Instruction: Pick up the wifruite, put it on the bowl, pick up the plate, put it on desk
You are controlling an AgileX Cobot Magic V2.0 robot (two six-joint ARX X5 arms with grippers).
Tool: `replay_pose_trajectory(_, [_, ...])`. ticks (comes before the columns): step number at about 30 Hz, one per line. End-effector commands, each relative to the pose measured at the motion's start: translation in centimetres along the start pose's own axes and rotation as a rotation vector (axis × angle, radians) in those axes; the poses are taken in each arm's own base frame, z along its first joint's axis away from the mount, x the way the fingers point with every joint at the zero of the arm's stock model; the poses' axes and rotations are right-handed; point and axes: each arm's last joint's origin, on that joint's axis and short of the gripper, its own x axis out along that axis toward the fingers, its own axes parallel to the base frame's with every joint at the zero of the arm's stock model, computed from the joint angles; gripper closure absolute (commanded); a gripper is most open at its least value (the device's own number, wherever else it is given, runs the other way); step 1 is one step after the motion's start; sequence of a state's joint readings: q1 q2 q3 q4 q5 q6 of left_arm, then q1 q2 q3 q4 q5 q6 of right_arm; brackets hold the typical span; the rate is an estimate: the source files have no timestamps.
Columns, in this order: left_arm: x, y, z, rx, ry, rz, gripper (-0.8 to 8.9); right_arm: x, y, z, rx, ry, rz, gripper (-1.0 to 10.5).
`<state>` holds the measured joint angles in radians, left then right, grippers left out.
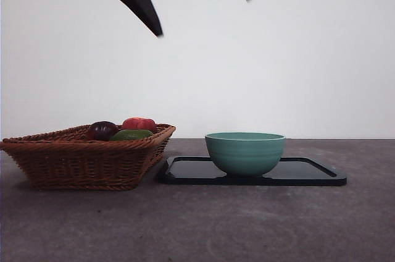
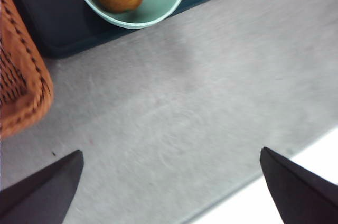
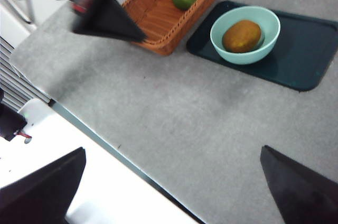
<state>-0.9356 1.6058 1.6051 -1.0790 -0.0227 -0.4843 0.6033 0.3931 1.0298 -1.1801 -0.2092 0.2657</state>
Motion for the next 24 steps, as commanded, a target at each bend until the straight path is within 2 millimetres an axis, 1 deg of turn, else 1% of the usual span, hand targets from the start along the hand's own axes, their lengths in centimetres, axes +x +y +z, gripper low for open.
replay_pose_trajectory(1, [1.4, -0.9, 1.8, 0.068, 0.020, 0.010, 2.20, -0.5, 0.2, 0.4, -0.024, -0.036, 0.017, 3.7])
replay_pose_trajectory(7, [4.1, -1.5, 5.2, 0.136, 0.059, 0.039, 2.20, -0.5, 0.3, 0.5, -0.025, -0.042, 0.017, 3.7])
replay_pose_trajectory(15, [7.2, -1.3, 9.4, 0.176, 0.044, 0.053, 2.24, -0.5, 0.3, 0.5, -0.025, -0.041, 0.017, 3.7])
replay_pose_trajectory(21, [9.6, -0.5, 11.3, 0.203, -0.002, 0.053, 2.30, -0.5, 0.3, 0.5, -0.025, -0.041, 0.017, 3.7])
replay_pose_trajectory(24, [10.8, -0.1, 11.9, 0.212, -0.027, 0.052, 2.30, -0.5, 0.3, 0.5, -0.025, -0.041, 0.017, 3.7])
